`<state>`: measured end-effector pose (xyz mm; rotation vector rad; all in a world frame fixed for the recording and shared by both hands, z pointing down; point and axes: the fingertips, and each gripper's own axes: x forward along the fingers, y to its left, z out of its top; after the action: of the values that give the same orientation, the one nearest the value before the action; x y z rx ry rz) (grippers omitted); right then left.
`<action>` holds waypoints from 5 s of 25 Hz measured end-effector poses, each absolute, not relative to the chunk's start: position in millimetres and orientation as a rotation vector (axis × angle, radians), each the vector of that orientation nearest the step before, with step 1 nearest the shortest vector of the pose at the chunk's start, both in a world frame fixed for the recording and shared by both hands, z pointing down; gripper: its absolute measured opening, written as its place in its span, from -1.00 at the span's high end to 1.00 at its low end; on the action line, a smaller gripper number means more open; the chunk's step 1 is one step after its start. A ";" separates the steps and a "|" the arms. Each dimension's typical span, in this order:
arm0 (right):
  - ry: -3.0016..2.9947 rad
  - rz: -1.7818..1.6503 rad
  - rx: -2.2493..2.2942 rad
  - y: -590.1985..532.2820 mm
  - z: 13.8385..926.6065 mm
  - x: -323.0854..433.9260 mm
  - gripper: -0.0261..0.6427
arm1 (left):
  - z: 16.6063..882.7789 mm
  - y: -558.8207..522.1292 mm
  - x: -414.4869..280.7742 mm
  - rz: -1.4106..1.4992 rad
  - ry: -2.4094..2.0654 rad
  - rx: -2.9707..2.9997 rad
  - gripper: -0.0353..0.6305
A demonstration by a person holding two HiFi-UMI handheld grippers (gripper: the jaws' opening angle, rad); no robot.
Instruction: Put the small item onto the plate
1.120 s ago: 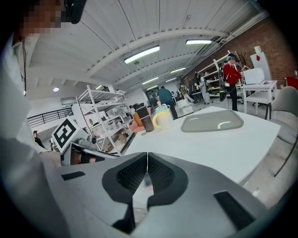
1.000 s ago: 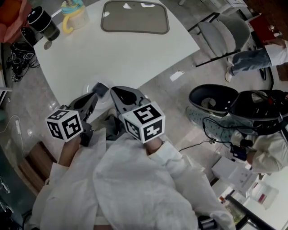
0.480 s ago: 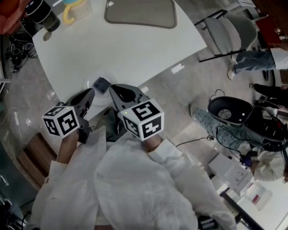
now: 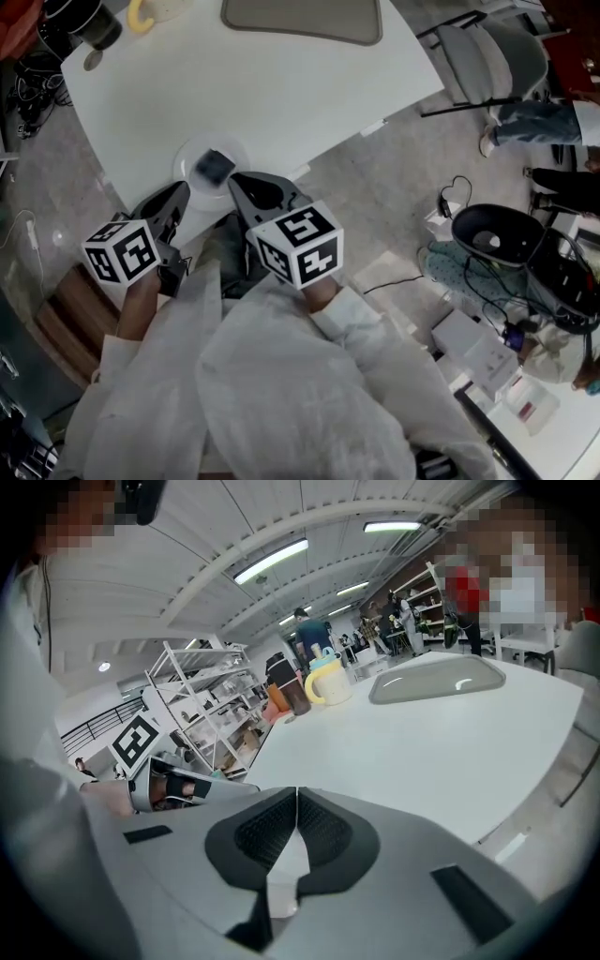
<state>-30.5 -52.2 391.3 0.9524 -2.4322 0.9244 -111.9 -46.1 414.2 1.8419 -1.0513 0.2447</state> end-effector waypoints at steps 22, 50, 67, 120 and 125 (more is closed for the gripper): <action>-2.324 1.018 0.970 -50.8 435.6 -25.6 0.87 | 463.9 -19.6 -130.3 0.321 -1.034 1.703 0.86; -2.203 1.190 0.960 -32.9 470.8 -4.4 0.87 | 481.2 -16.7 -128.3 0.266 -0.989 1.596 0.85; -2.177 1.217 0.957 -28.8 471.5 -7.9 0.66 | 479.0 -16.2 -128.3 0.241 -0.986 1.563 0.70; -2.065 1.631 1.119 -33.8 485.8 -9.6 0.75 | 481.4 -20.6 -121.6 0.211 -0.952 1.566 0.72; -2.062 1.625 1.144 -35.2 486.6 -8.8 0.75 | 481.0 -24.9 -120.0 0.238 -0.970 1.601 0.72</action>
<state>-8.8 -35.2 486.6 1.1441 -2.0618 1.6252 -120.0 -24.9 481.0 1.6011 -0.9700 0.2381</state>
